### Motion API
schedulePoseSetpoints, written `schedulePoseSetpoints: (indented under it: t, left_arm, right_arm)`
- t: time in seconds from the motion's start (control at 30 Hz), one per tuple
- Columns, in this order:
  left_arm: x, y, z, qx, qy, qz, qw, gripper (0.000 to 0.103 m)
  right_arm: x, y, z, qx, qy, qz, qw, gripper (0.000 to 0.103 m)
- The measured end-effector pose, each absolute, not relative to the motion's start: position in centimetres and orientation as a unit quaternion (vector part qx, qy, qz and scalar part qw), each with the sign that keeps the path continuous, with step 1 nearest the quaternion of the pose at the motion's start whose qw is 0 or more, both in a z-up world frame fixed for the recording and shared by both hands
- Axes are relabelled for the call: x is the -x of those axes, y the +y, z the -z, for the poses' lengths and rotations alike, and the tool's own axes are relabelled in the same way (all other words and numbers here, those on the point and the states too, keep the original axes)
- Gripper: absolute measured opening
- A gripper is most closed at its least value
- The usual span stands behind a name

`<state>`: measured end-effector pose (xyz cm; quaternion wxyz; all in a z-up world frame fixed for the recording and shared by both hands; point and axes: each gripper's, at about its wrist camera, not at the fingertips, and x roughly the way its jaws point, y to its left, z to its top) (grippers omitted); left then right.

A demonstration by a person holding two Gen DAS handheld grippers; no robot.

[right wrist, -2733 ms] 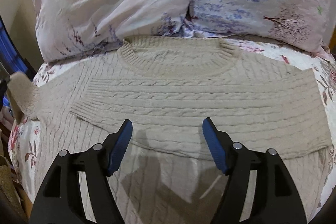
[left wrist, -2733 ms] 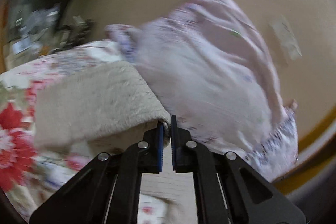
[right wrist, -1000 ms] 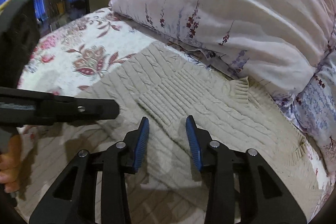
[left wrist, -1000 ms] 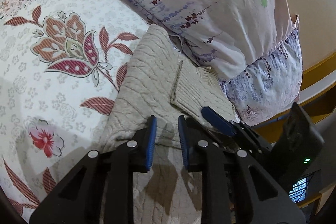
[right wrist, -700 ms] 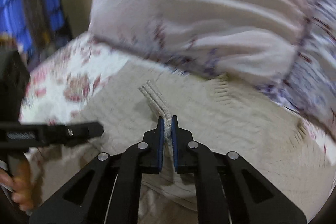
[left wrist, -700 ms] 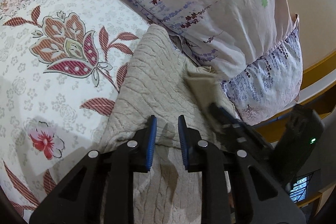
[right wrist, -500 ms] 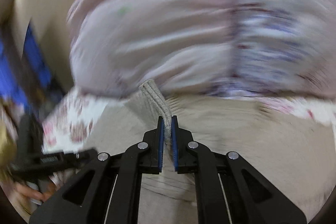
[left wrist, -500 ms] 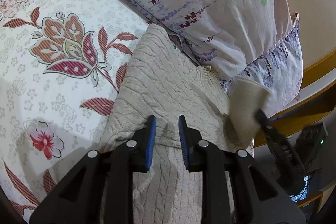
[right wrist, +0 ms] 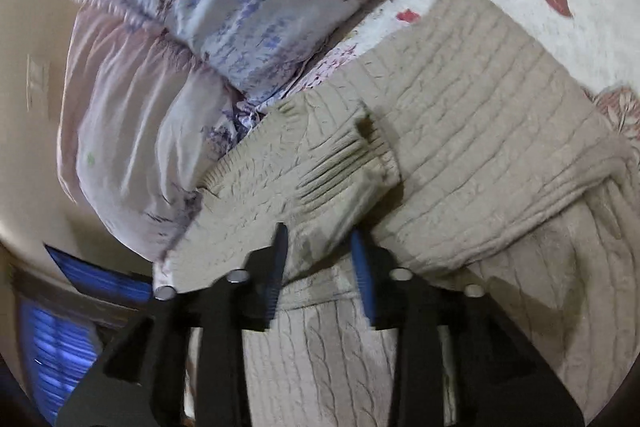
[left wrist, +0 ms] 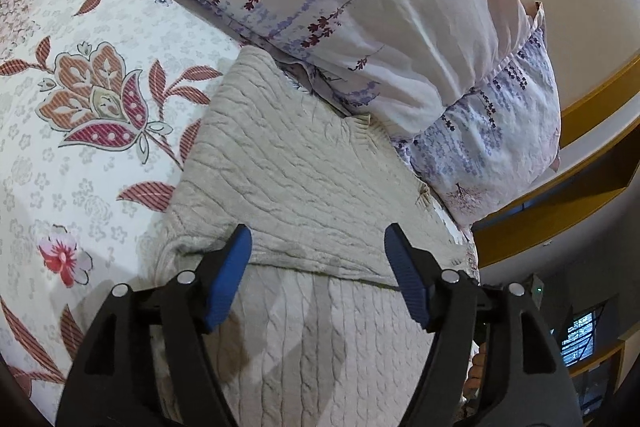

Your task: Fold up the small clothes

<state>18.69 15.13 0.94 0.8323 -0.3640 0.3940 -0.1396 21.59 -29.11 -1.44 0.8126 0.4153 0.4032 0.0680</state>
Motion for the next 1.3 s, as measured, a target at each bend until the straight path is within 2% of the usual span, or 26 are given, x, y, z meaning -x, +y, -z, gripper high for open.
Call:
schedulePoseSetpoints:
  t: [0.2, 0.23, 0.27, 0.3, 0.33, 0.53, 0.63, 0.73, 1.1, 1.2, 1.27, 1.3]
  left_arm:
    - [-18.7, 15.1, -0.9, 0.364, 0.396, 0.142, 0.831, 0.07]
    - [-18.6, 15.1, -0.9, 0.364, 0.395, 0.141, 0.831, 0.07]
    - [-18.6, 15.1, -0.9, 0.364, 0.395, 0.142, 0.831, 0.07]
    - [-18.5, 15.1, -0.9, 0.364, 0.395, 0.142, 0.832, 0.071]
    - [-18.5, 15.1, -0.9, 0.363, 0.395, 0.142, 0.832, 0.071]
    - [-18.4, 15.0, -0.8, 0.362, 0.396, 0.145, 0.831, 0.072]
    - [-18.3, 15.0, -0.8, 0.36, 0.396, 0.147, 0.832, 0.072]
    - [-18.2, 14.9, -0.7, 0.359, 0.396, 0.147, 0.832, 0.072]
    - [-16.3, 15.6, -0.9, 0.355, 0.396, 0.161, 0.832, 0.072]
    - [-14.4, 16.6, -1.3, 0.353, 0.386, 0.174, 0.834, 0.072]
    - [-12.9, 17.6, -1.4, 0.352, 0.38, 0.176, 0.837, 0.073]
    - [-12.0, 18.1, -1.4, 0.351, 0.378, 0.175, 0.838, 0.073]
  right_arm:
    - [-21.8, -30.0, 1.7, -0.438, 0.391, -0.058, 0.807, 0.035]
    - [-21.9, -30.1, 1.6, -0.435, 0.391, -0.054, 0.81, 0.031]
    - [-22.0, -30.2, 1.6, -0.429, 0.39, -0.048, 0.813, 0.017]
    - [-22.0, -30.2, 1.4, -0.418, 0.391, -0.041, 0.819, 0.011]
    - [-22.1, -30.2, 1.3, -0.411, 0.39, -0.04, 0.823, 0.009]
    - [-20.1, -28.6, -2.2, -0.336, 0.336, -0.028, 0.879, 0.008]
    - [-20.0, -28.2, -1.5, -0.302, 0.363, 0.006, 0.882, 0.008]
    - [-20.3, -28.8, 0.8, -0.325, 0.402, 0.021, 0.856, 0.008]
    - [-19.1, -28.7, 0.4, -0.32, 0.398, 0.025, 0.86, 0.008]
    - [-17.6, -29.1, -0.8, -0.304, 0.386, 0.03, 0.87, 0.015]
    - [-16.1, -29.7, -1.8, -0.299, 0.37, 0.028, 0.879, 0.04]
    - [-15.0, -30.3, -2.4, -0.298, 0.358, 0.024, 0.884, 0.045]
